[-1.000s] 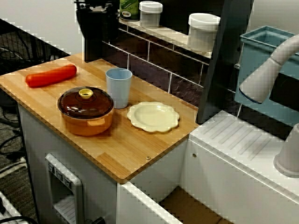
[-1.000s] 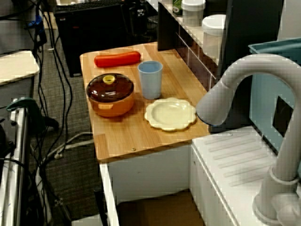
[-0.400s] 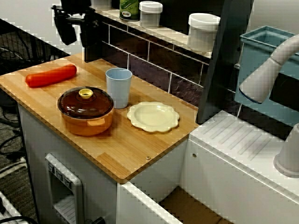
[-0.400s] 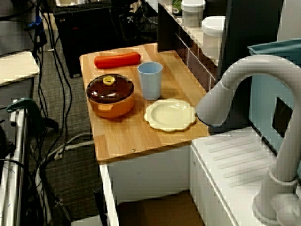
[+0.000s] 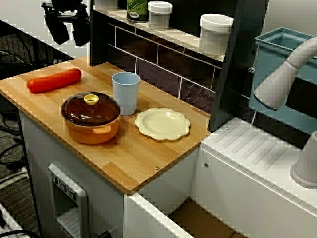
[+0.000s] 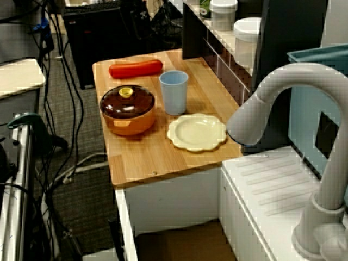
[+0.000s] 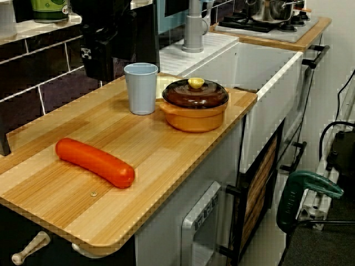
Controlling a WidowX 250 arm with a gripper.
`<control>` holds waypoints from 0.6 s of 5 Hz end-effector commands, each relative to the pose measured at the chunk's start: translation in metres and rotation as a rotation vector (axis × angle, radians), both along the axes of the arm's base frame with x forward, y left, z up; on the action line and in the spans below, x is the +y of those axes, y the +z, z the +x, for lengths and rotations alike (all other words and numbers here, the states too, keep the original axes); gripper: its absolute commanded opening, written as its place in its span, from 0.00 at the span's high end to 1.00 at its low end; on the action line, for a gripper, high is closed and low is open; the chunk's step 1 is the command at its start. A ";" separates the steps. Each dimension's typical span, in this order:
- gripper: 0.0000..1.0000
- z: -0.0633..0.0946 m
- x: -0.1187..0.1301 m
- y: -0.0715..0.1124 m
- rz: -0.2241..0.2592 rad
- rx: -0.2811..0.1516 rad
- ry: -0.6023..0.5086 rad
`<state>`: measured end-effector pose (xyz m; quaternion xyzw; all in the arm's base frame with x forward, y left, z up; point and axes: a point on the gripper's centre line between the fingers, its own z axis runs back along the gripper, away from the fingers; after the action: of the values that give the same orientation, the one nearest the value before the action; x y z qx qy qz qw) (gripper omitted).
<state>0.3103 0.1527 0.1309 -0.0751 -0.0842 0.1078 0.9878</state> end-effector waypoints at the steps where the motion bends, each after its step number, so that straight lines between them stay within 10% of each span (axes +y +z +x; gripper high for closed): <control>1: 0.00 -0.009 0.020 -0.013 0.061 -0.048 0.011; 3: 0.00 -0.013 0.025 -0.030 0.114 -0.045 -0.166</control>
<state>0.3015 0.1744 0.1003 -0.0367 -0.0931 0.0229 0.9947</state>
